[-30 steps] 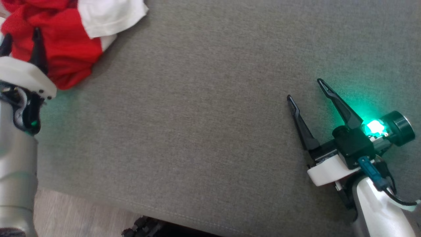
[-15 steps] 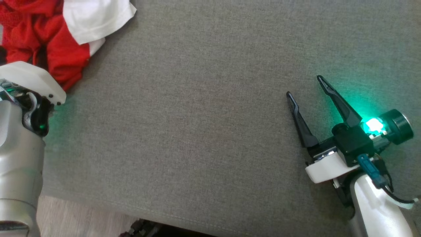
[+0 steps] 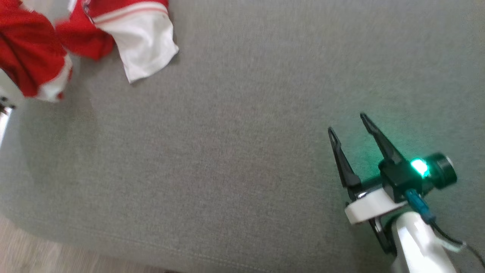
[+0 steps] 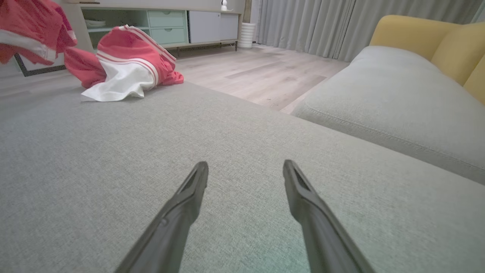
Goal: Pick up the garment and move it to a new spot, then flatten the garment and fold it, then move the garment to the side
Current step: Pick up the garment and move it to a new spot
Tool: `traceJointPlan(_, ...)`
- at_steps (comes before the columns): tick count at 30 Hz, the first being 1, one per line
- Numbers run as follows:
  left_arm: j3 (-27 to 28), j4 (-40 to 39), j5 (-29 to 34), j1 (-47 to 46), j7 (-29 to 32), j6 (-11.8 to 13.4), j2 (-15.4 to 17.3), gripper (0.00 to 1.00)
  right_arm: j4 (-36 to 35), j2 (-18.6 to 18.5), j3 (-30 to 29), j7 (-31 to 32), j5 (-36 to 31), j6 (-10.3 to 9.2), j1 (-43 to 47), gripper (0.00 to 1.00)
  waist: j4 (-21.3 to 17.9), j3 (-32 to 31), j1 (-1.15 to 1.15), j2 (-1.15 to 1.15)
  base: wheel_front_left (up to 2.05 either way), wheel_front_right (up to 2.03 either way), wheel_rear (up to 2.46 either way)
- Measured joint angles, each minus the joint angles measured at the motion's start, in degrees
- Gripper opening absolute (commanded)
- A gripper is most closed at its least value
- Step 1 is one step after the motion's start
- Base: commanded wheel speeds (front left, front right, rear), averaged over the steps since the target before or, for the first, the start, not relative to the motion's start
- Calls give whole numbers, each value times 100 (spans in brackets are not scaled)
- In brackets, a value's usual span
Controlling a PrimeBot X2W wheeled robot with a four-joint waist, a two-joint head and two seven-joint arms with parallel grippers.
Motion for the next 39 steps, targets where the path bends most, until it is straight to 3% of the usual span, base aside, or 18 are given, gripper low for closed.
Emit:
traceJointPlan(6, -393, -1161, 93, 1, 425, 0, 383, 0, 432, 87, -267, -292, 183, 0, 300, 100, -96, -731, -1, 0, 0, 0, 0)
traceJointPlan(11, -790, -2549, 38, 94, 954, 0, 349, 0, 622, 146, -359, -426, 592, 0, 452, 100, -426, -1294, -2, 0, 0, 0, 0)
traceJointPlan(13, -924, -2874, -19, 172, 1068, 10, 231, 0, 668, 159, -416, -474, 649, 0, 505, 100, -622, -1391, -1, 0, 0, 0, 0)
traceJointPlan(19, -1464, -3550, -118, 555, 1104, 179, -632, 0, 700, 165, -535, -524, 698, 0, 506, 100, -1291, -1522, 0, 0, 0, 0, 0)
traceJointPlan(28, -2012, -3119, -11, 1151, 326, 309, -1386, 0, 668, 168, -425, -568, 783, 0, 417, 100, -2100, -1150, 1, 0, 0, 0, 0)
traceJointPlan(37, -2249, -1611, 370, 1274, -635, 312, -1656, 0, 641, 170, -190, -575, 824, 0, -25, 100, -2688, -378, 3, 0, 0, 0, 0)
traceJointPlan(38, -2243, -1460, 370, 1256, -746, 312, -1671, 4, 644, 170, -176, -575, 824, 0, -24, 100, -2735, -316, 3, 0, 0, 0, 0)
traceJointPlan(39, -2237, -1335, 371, 1239, -856, 345, -1694, 31, 645, 170, -164, -575, 824, 0, -24, 100, -2773, -265, 3, 0, 0, 0, 0)
